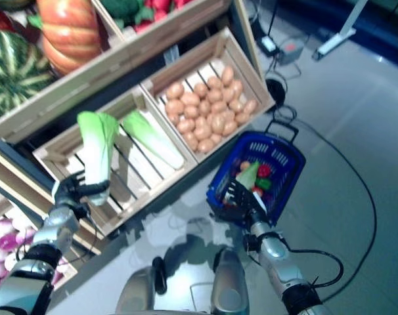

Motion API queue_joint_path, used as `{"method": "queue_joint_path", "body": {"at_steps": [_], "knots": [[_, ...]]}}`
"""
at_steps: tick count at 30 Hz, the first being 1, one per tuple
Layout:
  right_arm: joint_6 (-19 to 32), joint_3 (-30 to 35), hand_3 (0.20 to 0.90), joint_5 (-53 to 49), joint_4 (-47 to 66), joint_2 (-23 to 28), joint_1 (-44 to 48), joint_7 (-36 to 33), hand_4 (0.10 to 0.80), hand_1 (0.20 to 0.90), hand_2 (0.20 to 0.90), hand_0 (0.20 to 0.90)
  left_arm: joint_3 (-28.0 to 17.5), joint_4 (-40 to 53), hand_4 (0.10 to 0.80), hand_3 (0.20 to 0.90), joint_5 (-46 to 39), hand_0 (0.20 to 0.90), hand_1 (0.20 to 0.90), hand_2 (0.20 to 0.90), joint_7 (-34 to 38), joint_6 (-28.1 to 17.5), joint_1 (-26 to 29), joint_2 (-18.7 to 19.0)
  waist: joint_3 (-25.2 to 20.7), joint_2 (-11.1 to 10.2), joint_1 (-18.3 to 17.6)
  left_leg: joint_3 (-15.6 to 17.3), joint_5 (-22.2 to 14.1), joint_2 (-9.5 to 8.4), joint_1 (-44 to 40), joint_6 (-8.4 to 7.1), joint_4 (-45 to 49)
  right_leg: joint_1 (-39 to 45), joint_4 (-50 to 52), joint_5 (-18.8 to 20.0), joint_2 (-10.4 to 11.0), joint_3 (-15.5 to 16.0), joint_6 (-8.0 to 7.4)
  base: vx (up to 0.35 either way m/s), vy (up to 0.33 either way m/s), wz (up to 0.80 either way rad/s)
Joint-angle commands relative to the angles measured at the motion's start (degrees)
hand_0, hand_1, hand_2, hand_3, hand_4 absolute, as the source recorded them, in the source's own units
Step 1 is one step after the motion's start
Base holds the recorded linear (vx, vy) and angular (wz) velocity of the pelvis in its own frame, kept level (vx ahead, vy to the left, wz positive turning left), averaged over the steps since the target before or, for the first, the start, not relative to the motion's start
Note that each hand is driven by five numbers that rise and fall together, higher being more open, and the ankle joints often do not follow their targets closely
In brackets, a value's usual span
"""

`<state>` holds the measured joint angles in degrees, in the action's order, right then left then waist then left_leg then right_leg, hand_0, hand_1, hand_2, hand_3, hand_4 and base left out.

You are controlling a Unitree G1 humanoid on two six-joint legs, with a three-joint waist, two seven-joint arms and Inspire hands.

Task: Put vegetables into the basket

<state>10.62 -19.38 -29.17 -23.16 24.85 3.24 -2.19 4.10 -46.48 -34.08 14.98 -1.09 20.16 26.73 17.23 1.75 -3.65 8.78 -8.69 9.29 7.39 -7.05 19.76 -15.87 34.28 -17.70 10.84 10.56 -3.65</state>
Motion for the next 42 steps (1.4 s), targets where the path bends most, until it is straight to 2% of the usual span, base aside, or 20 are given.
{"method": "queue_joint_path", "body": {"at_steps": [1,5,8,10,11,12,14,17,26,35,42], "knots": [[6.54,1.17,0.900,1.41,4.68,-3.31,-1.57,4.33,0.800,0.900,0.900,0.900,0.24,7.33,0.400,0.300,0.62,0.300,0.300,0.300,0.33,-10.83,-1.12,1.25,-8.80,-0.90,0.61,0.12,8.20,-2.18,-2.16,3.04,-7.07,9.76,-17.57,12.90,2.23,-0.31,-1.49,0.062,-0.041,0.12],[6.69,1.41,0.900,-2.68,6.19,-5.15,-2.25,5.47,0.800,0.900,0.900,0.900,2.03,12.96,0.400,0.300,3.27,0.300,0.300,0.300,-0.63,-13.29,-2.67,-0.81,-10.42,-0.66,1.38,-0.14,10.86,-2.61,-6.22,2.80,-14.49,14.72,-25.47,16.06,1.75,0.82,-2.23,0.046,-0.064,0.11],[5.27,1.70,0.900,-11.49,7.50,-7.80,-2.22,10.64,0.800,0.900,0.900,0.900,3.49,18.45,0.400,0.300,6.07,0.300,0.300,0.300,-0.14,-14.61,-3.57,-2.11,-11.28,-0.53,2.16,-0.31,12.28,-2.87,-8.15,2.72,-18.68,16.83,-29.56,18.12,1.49,1.51,-2.65,0.011,-0.051,0.06],[4.70,1.66,0.900,-13.88,7.76,-9.58,-2.40,12.15,0.800,0.900,0.900,0.900,4.32,21.73,0.400,0.300,8.04,0.300,0.300,0.300,-0.31,-15.30,-4.41,-3.46,-11.74,-0.53,2.80,-0.41,12.72,-3.06,-9.02,2.67,-20.43,18.02,-31.46,18.97,1.34,2.08,-2.81,0.009,-0.051,0.02],[6.04,1.63,0.900,-13.91,7.60,-10.23,-2.35,12.95,0.800,0.900,0.900,0.900,4.69,22.69,0.400,0.300,9.33,0.300,0.300,0.300,-0.78,-15.86,-4.68,-4.05,-11.92,-0.54,3.05,-0.53,12.89,-3.11,-9.37,2.69,-21.13,18.40,-32.10,19.31,1.28,2.30,-2.89,0.003,-0.062,0.04],[6.50,1.21,0.900,-12.98,7.87,-10.62,-2.05,12.55,0.800,0.900,0.900,0.900,5.89,25.21,0.400,0.300,11.15,0.300,0.300,0.300,-0.49,-15.22,-4.87,-4.56,-12.16,-0.60,3.39,-0.72,13.18,-3.17,-9.94,2.70,-22.27,19.09,-33.13,19.71,1.10,2.60,-2.98,0.002,-0.057,0.11],[3.78,0.43,0.900,-14.37,8.60,-11.13,-1.45,15.02,0.800,0.900,0.900,0.900,7.32,28.39,0.400,0.300,13.97,0.300,0.300,0.300,-0.79,-14.21,-5.15,-5.27,-12.53,-0.71,3.93,-0.89,13.49,-3.24,-10.58,2.74,-23.70,19.91,-34.37,20.12,0.83,3.06,-3.02,-0.002,-0.067,0.16],[2.19,-0.95,0.900,-17.64,9.94,-11.15,-0.82,19.64,0.800,0.900,0.900,0.900,9.80,32.60,0.400,0.300,15.44,0.300,0.300,0.300,-2.96,-12.70,-5.39,-5.36,-13.10,-1.35,4.98,-1.56,13.37,-3.48,-10.88,2.79,-24.76,21.10,-36.24,20.88,0.55,4.10,-3.25,0.000,-0.092,0.06],[4.09,-0.57,0.900,-28.85,12.60,-12.32,4.32,23.93,0.800,0.900,0.900,0.900,15.37,37.94,0.400,0.300,21.65,0.300,0.300,0.300,-7.95,-8.91,-4.27,-4.32,-13.95,-2.54,6.83,-1.84,12.29,-3.58,-12.07,2.94,-24.76,23.13,-38.30,21.96,0.44,5.70,-3.58,0.022,-0.063,0.10],[5.29,3.35,0.900,-34.49,17.13,-12.95,7.74,25.79,0.800,0.900,0.900,0.900,16.96,39.47,0.400,0.300,23.19,0.300,0.300,0.300,-10.90,-6.62,-4.65,-2.93,-14.65,-2.94,7.39,-2.17,11.30,-3.50,-13.20,3.12,-24.76,24.21,-38.88,21.76,0.19,5.93,-3.71,0.050,-0.027,0.00],[5.63,5.82,0.900,-35.80,19.85,-12.06,9.54,27.06,0.800,0.900,0.900,0.900,16.97,39.18,0.400,0.300,24.97,0.300,0.300,0.300,-12.19,-7.07,-5.45,-1.75,-14.83,-3.17,7.73,-2.63,10.86,-3.50,-13.66,3.14,-24.76,24.63,-38.84,21.52,0.12,6.20,-3.69,0.031,-0.003,0.00]]}}
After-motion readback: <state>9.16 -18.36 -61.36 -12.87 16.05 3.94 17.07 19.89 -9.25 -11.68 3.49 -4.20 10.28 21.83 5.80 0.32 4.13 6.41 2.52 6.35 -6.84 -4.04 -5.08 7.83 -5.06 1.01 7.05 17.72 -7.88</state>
